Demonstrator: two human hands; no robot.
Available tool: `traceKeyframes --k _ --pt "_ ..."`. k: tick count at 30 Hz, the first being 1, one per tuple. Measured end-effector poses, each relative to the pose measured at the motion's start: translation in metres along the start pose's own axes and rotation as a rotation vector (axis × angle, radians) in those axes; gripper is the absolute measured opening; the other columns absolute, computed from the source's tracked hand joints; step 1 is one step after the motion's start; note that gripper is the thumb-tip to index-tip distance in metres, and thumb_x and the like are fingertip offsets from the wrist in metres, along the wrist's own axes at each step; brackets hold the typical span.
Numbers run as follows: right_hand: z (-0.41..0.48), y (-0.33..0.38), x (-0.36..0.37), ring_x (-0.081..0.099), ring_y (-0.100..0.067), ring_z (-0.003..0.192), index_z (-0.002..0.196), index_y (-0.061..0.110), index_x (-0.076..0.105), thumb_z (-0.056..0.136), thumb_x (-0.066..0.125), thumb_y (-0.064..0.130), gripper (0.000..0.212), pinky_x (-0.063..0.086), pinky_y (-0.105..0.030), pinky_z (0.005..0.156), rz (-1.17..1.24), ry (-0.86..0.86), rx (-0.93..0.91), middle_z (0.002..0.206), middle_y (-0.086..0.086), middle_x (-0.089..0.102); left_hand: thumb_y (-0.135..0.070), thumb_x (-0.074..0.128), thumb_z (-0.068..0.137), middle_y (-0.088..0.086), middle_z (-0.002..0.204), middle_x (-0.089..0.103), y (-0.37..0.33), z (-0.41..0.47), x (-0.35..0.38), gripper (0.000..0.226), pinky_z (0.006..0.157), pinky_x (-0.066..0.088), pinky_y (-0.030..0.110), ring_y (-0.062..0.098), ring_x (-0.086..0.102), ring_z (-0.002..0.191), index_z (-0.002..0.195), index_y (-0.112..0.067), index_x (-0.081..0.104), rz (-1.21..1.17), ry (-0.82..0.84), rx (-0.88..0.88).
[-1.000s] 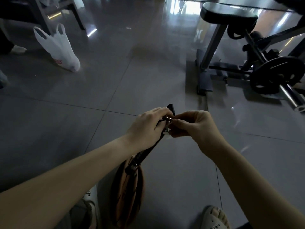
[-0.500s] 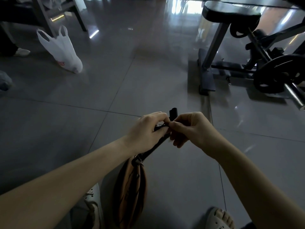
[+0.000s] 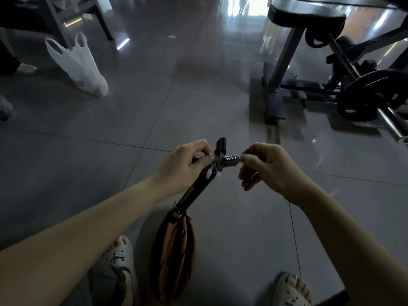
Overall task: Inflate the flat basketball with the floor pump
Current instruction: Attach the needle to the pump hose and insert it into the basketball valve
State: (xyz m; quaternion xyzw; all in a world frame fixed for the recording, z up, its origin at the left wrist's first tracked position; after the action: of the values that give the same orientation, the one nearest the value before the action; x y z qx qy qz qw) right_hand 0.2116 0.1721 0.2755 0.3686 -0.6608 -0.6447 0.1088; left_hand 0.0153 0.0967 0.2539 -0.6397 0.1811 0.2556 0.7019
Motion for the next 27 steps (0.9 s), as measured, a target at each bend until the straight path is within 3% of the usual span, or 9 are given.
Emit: traceKeyframes --k 2,4,6,8,13,17,21,24,27 --pt "0.002 -0.004 -0.003 0.066 -0.034 0.066 0.091 -0.003 0.055 0.106 0.038 0.012 0.027 0.058 -0.037 0.059 0.154 -0.064 0.032 0.075 -0.017 0.067 -0.029 0.057 0.103 -0.003 0.076 0.07 0.004 0.002 -0.001 0.014 0.064 0.058 0.048 0.025 0.064 0.063 0.094 -0.021 0.061 -0.039 -0.003 -0.019" --pt "0.006 -0.014 0.007 0.067 -0.034 0.078 0.094 -0.003 0.056 0.107 0.034 0.017 0.032 0.06 -0.045 0.072 0.347 -0.091 0.113 0.084 -0.018 0.067 -0.026 0.057 0.103 0.004 0.09 0.072 0.007 0.006 0.003 0.013 0.071 0.058 0.055 0.031 0.068 0.074 0.093 -0.02 0.061 -0.07 -0.021 -0.032" --pt "0.009 -0.031 0.025 0.069 -0.036 0.098 0.105 -0.002 0.061 0.107 0.038 0.02 0.032 0.056 -0.052 0.092 0.525 -0.078 0.264 0.101 -0.02 0.07 -0.021 0.06 0.102 0.002 0.094 0.073 0.01 0.012 0.011 0.012 0.073 0.059 0.054 0.03 0.07 0.076 0.09 -0.019 0.062 -0.115 -0.051 -0.055" --pt "0.008 -0.044 0.037 0.067 -0.04 0.109 0.115 -0.003 0.062 0.105 0.042 0.02 0.032 0.052 -0.057 0.098 0.67 -0.025 0.399 0.115 -0.025 0.069 -0.018 0.062 0.101 0.004 0.094 0.072 0.014 0.018 0.022 0.014 0.072 0.06 0.053 0.033 0.068 0.076 0.087 -0.019 0.061 -0.184 -0.059 -0.102" --pt "0.006 -0.073 0.02 0.064 -0.037 0.11 0.09 0.01 0.058 0.103 0.048 0.025 0.022 0.052 -0.055 0.095 0.797 -0.29 0.538 0.118 -0.022 0.061 -0.016 0.054 0.105 0.018 0.089 0.065 0.013 0.022 0.045 0.017 0.068 0.056 0.038 0.02 0.062 0.072 0.089 -0.008 0.055 -0.314 -0.042 -0.142" --pt "0.008 -0.072 0.025 0.061 -0.034 0.108 0.11 0.011 0.065 0.101 0.047 0.027 0.025 0.041 -0.059 0.106 0.836 -0.255 0.499 0.113 -0.015 0.065 -0.015 0.051 0.106 -0.013 0.074 0.06 0.002 0.014 0.067 0.018 0.07 0.054 0.041 0.004 0.06 0.069 0.088 -0.016 0.053 -0.372 0.032 -0.129" --pt "0.011 -0.066 0.027 0.062 -0.036 0.103 0.117 0.002 0.061 0.103 0.046 0.019 0.026 0.049 -0.048 0.099 0.821 -0.405 0.431 0.117 -0.024 0.065 -0.016 0.047 0.107 -0.002 0.078 0.063 -0.002 0.013 0.068 0.016 0.071 0.061 0.044 0.012 0.067 0.067 0.094 -0.01 0.054 -0.494 0.107 -0.218" --pt "0.011 -0.063 0.028 0.064 -0.025 0.086 0.098 0.011 0.057 0.105 0.044 0.019 0.017 0.049 -0.043 0.094 0.762 -0.463 0.404 0.095 -0.014 0.065 -0.021 0.042 0.109 0.01 0.093 0.072 -0.001 0.012 0.058 0.017 0.06 0.061 0.042 0.032 0.074 0.069 0.102 -0.01 0.053 -0.479 -0.061 -0.302" --pt "0.012 -0.058 0.031 0.062 -0.015 0.069 0.108 0.007 0.057 0.107 0.04 0.022 0.022 0.051 -0.027 0.068 0.684 -0.391 0.362 0.084 -0.008 0.061 -0.026 0.042 0.109 0.012 0.095 0.075 0.009 0.009 0.058 0.02 0.063 0.062 0.042 0.031 0.076 0.073 0.105 -0.01 0.053 -0.603 -0.253 -0.499"
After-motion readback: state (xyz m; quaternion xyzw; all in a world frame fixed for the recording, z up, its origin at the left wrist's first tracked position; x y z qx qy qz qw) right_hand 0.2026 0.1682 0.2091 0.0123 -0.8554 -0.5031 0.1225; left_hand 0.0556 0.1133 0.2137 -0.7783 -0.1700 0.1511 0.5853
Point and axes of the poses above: each hand's wrist, its own z-axis towards the middle knuckle, its own x-axis out of the palm, y = z × x, the point moved 3 cm from there along z, towards the middle knuckle
